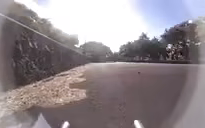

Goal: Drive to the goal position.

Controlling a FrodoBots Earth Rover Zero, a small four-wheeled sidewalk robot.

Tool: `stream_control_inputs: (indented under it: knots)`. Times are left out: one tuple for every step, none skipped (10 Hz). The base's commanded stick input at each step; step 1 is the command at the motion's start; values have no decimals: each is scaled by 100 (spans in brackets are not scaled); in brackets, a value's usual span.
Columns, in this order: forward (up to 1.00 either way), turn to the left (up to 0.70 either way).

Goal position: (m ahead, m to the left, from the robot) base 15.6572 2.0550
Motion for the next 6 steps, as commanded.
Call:
stream_control_inputs:
  knots:
    - [70, 0]
    - [70, 0]
    - [70, 0]
    - [70, 0]
    - [70, 0]
    - [70, 0]
